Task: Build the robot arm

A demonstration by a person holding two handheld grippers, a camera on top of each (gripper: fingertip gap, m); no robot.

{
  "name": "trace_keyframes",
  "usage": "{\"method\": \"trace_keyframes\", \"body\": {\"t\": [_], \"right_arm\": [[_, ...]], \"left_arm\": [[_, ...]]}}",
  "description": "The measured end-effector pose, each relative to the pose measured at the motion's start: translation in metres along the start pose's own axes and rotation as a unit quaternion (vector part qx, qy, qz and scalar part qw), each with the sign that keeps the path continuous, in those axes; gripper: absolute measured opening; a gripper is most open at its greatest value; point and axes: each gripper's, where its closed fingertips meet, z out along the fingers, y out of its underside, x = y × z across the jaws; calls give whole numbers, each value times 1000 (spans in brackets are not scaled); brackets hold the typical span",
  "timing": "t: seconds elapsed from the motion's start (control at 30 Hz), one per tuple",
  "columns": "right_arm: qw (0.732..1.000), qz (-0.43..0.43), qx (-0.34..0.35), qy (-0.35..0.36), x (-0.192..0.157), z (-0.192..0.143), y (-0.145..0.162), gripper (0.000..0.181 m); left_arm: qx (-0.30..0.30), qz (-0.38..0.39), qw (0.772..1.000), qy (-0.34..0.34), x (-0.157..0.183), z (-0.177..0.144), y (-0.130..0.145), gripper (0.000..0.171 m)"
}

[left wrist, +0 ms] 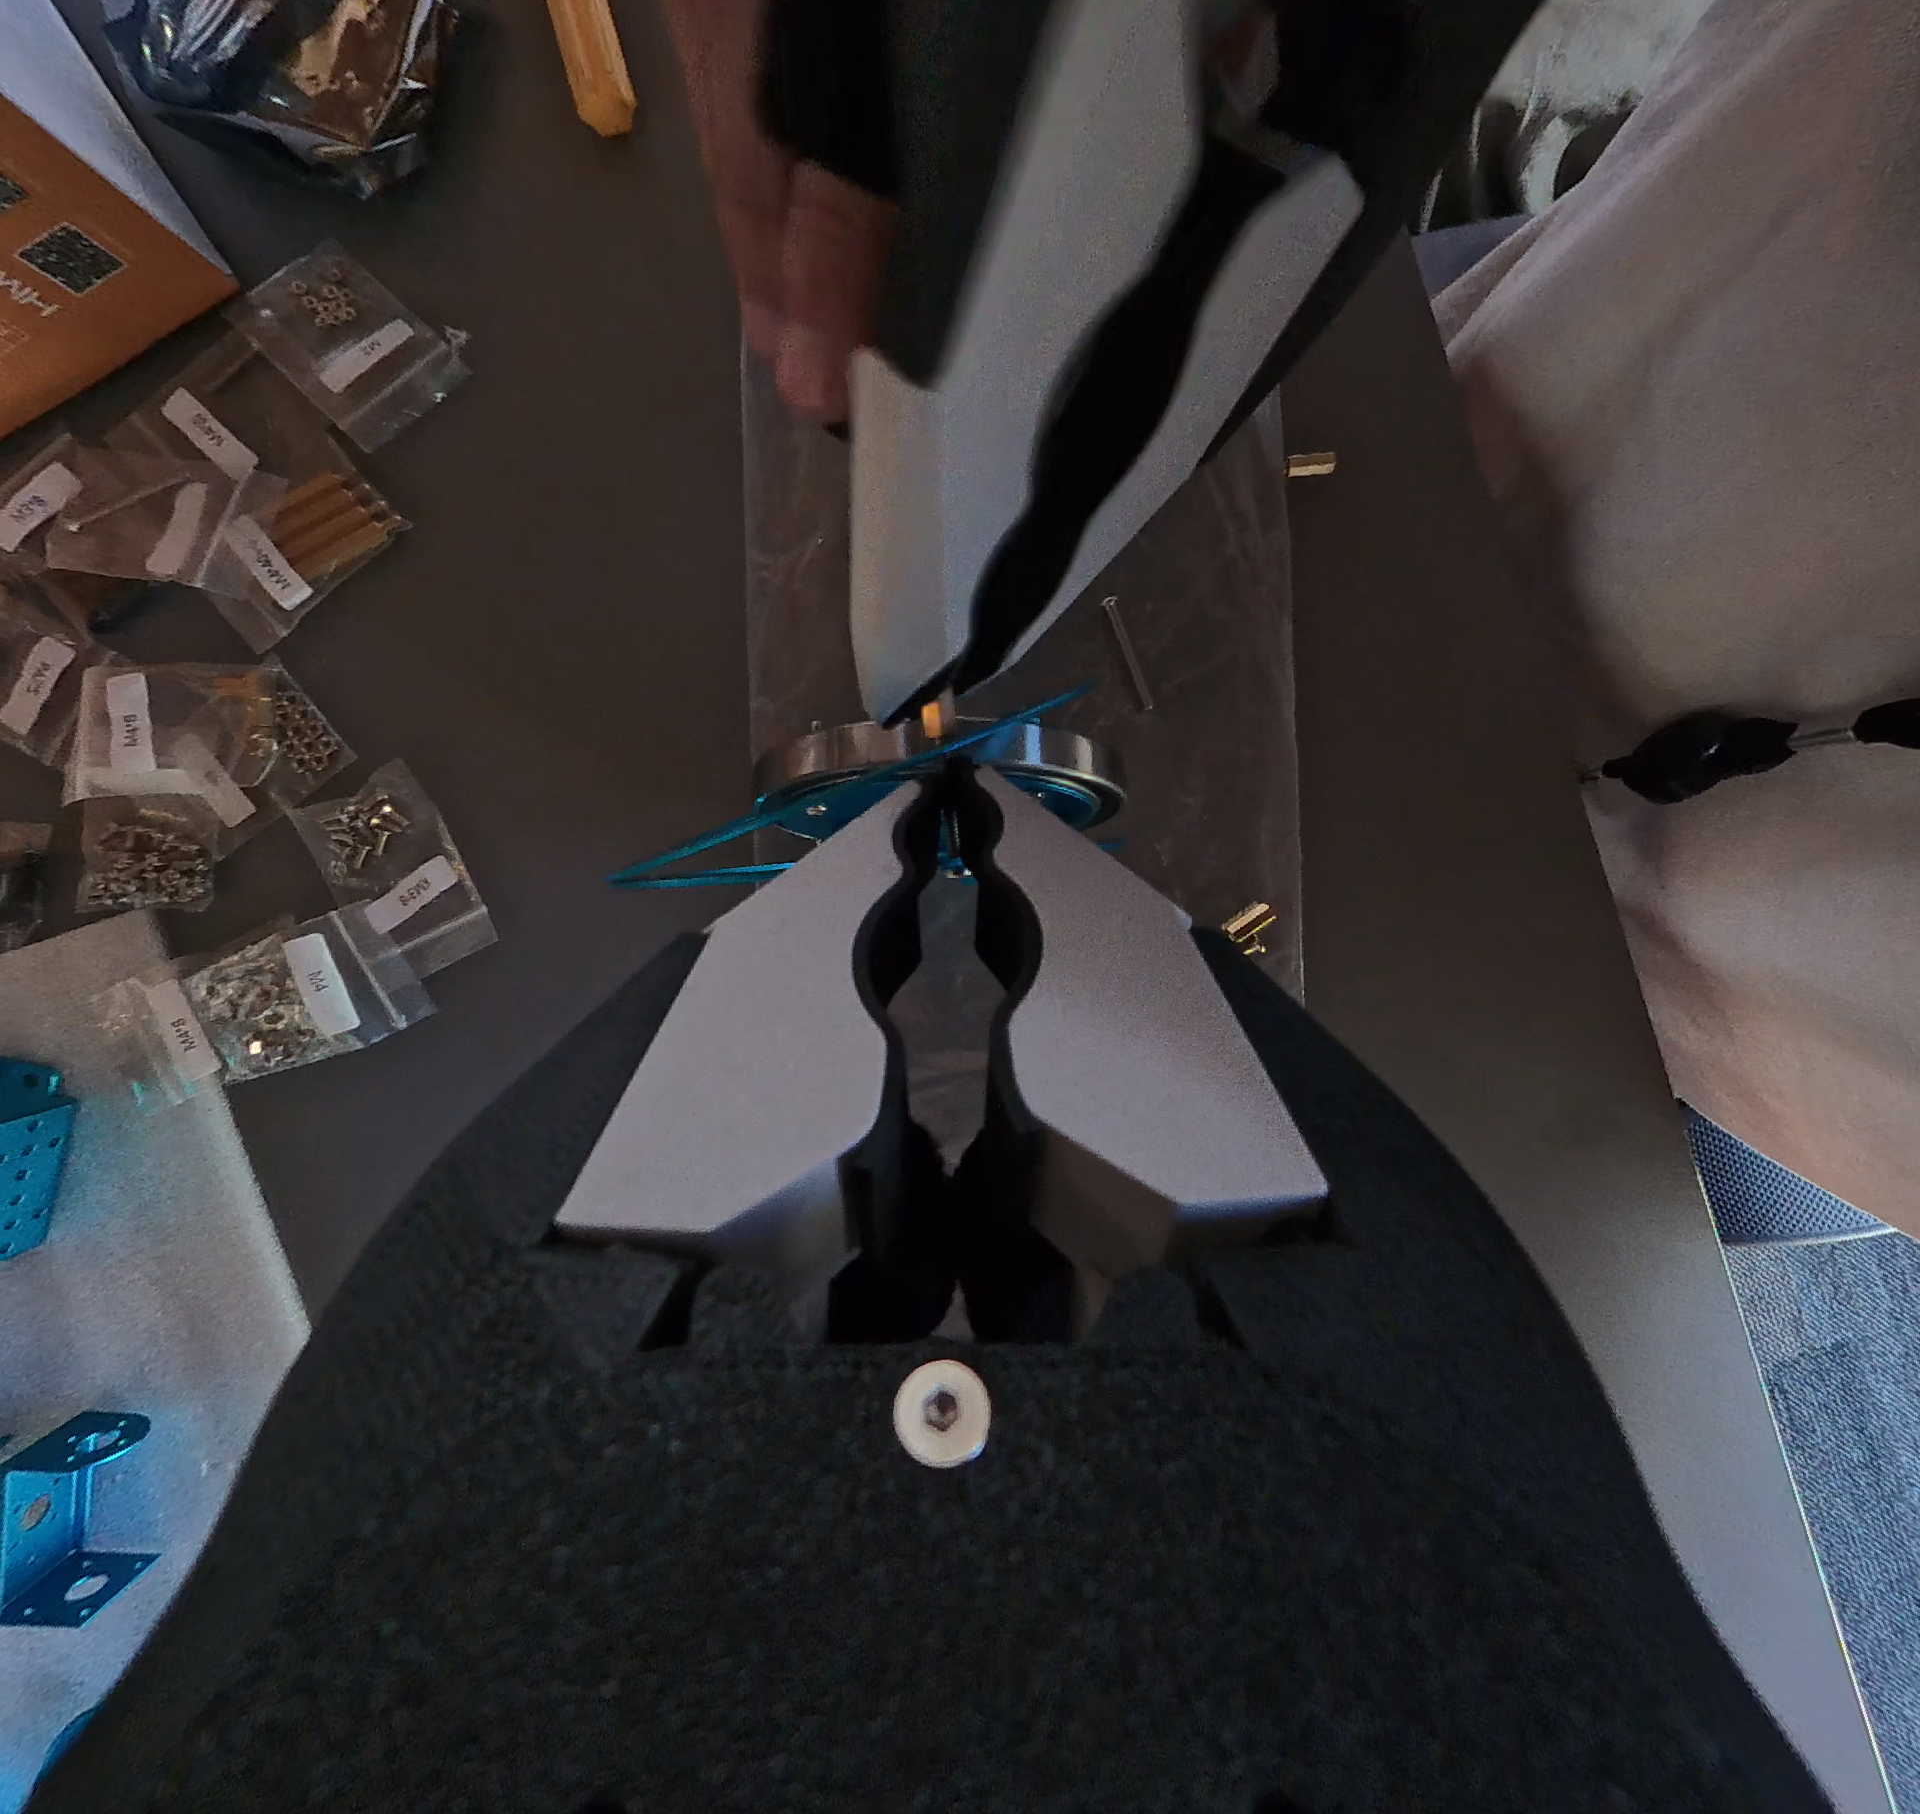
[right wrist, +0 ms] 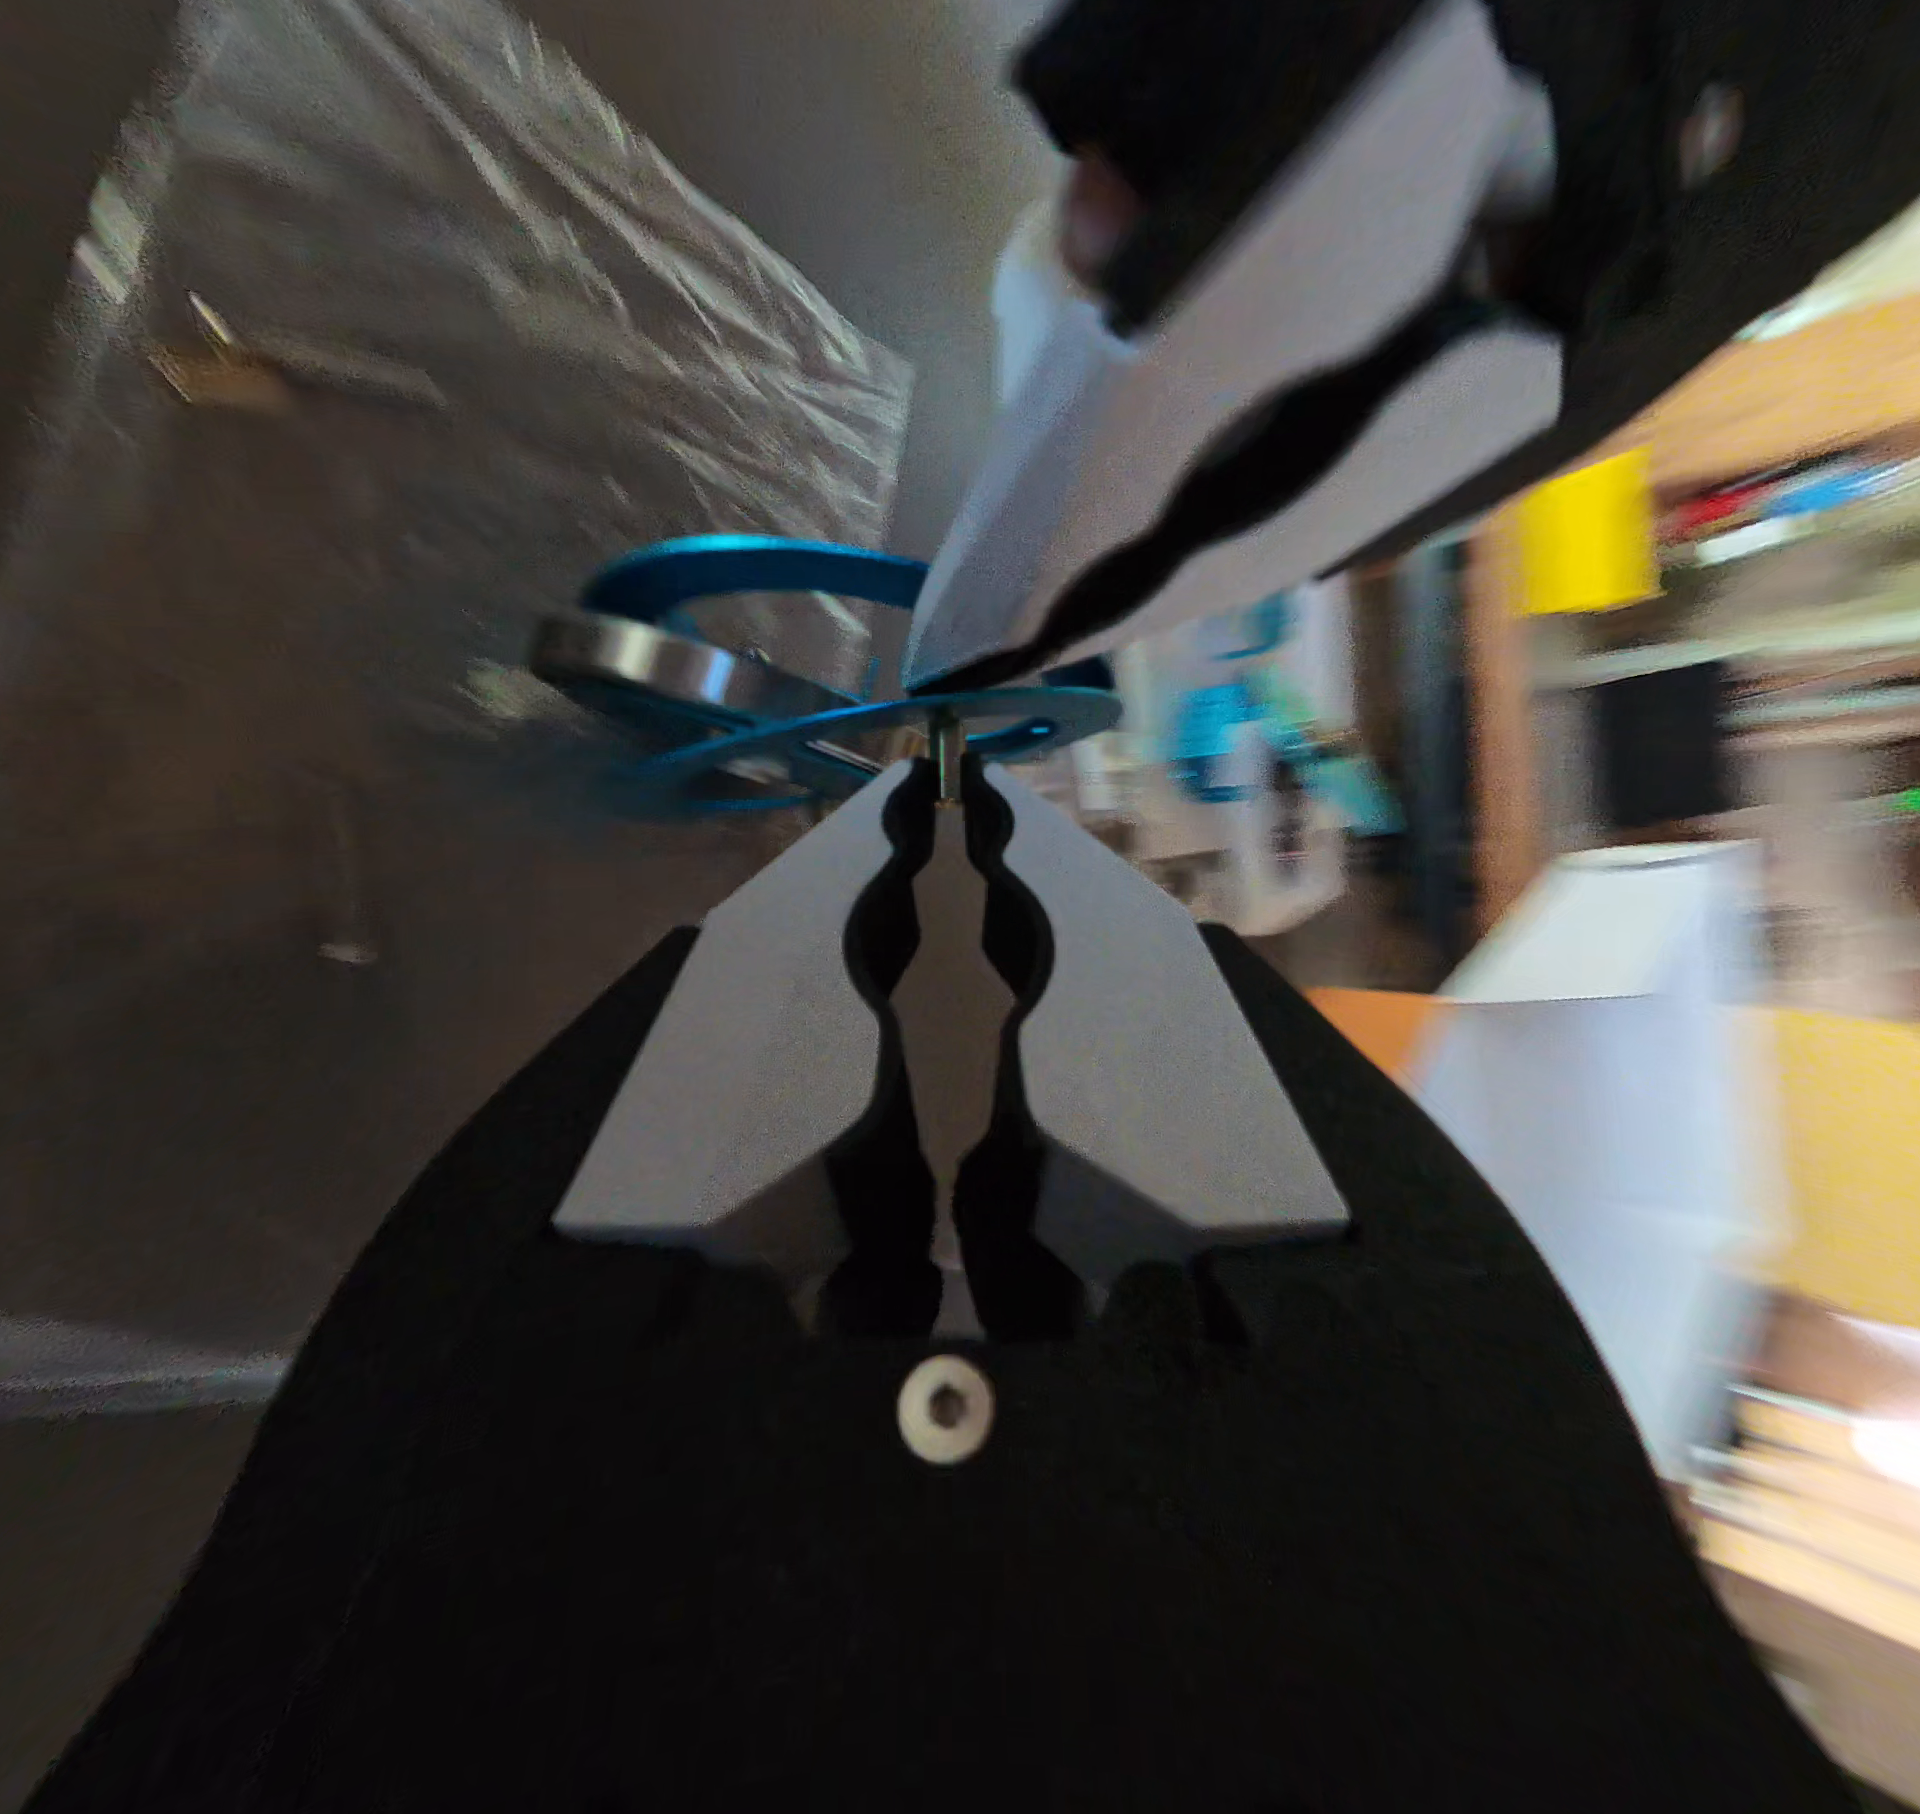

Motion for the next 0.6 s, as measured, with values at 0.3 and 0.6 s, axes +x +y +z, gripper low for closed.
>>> {"method": "trace_keyframes", "body": {"t": [0.3, 0.6], "right_arm": [[513, 671, 78, -530, -12, -12, -17, 4], [977, 181, 83, -80, 4, -6, 4, 28]], "left_arm": [[-3, 6, 1000, -12, -1, 0, 0, 2], [1, 2, 1000, -7, -2, -1, 1, 3]]}}
